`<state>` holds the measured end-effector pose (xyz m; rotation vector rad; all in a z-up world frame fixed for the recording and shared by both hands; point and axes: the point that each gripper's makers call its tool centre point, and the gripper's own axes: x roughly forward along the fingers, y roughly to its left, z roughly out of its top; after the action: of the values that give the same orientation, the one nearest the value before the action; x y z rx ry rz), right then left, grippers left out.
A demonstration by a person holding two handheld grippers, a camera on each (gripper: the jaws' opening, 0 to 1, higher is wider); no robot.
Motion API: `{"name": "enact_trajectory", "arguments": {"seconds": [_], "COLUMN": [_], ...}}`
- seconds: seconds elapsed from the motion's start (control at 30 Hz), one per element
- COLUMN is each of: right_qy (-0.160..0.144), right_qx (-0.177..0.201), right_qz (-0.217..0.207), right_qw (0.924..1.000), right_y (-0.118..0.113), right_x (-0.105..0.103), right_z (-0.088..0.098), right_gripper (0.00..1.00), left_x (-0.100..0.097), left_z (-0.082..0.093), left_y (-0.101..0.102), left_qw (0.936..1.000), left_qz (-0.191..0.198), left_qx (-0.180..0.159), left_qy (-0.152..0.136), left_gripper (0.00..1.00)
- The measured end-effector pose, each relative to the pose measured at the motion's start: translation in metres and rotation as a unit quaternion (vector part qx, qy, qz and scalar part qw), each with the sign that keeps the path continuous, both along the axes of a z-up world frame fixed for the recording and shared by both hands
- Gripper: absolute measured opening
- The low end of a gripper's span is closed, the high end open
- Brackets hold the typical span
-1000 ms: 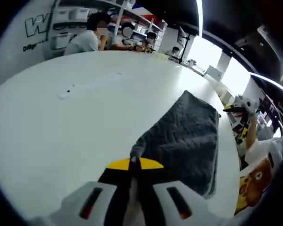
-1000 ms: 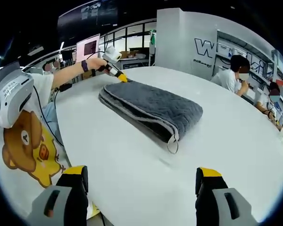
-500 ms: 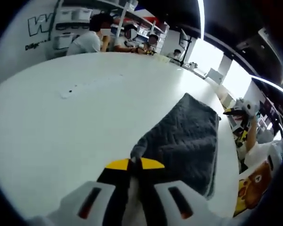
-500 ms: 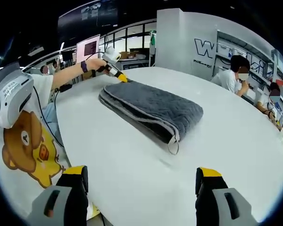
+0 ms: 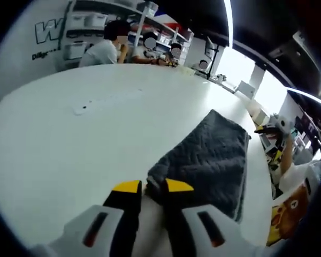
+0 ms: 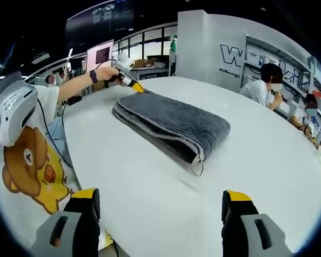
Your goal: Fold the towel on the table until its edges align and the towel forms a compact rectangular stack.
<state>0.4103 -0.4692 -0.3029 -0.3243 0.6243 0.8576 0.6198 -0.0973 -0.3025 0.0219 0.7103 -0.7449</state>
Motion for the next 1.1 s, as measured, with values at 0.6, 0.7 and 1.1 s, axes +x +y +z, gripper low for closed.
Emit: {"name": "enact_trajectory", "arguments": {"seconds": [0.6, 0.7, 1.1], "right_qy": [-0.005, -0.004, -0.005], "right_qx": [0.001, 0.002, 0.004], "right_qz": [0.007, 0.005, 0.004], "right_qw": [1.0000, 1.0000, 1.0000], "right_y": [0.006, 0.005, 0.005], "right_x": [-0.001, 0.000, 0.001], "right_z": [0.002, 0.001, 0.002], "right_gripper": [0.99, 0.99, 0.99], "left_x": [-0.029, -0.036, -0.092], "left_z": [0.015, 0.018, 0.031], "left_y": [-0.003, -0.007, -0.020], "left_qw": [0.9975, 0.9966, 0.9920], "left_qz": [-0.029, -0.035, -0.074], "left_qx": [0.013, 0.011, 0.016], "left_qy": [-0.063, -0.073, -0.101], "left_gripper": [0.43, 0.50, 0.60]}}
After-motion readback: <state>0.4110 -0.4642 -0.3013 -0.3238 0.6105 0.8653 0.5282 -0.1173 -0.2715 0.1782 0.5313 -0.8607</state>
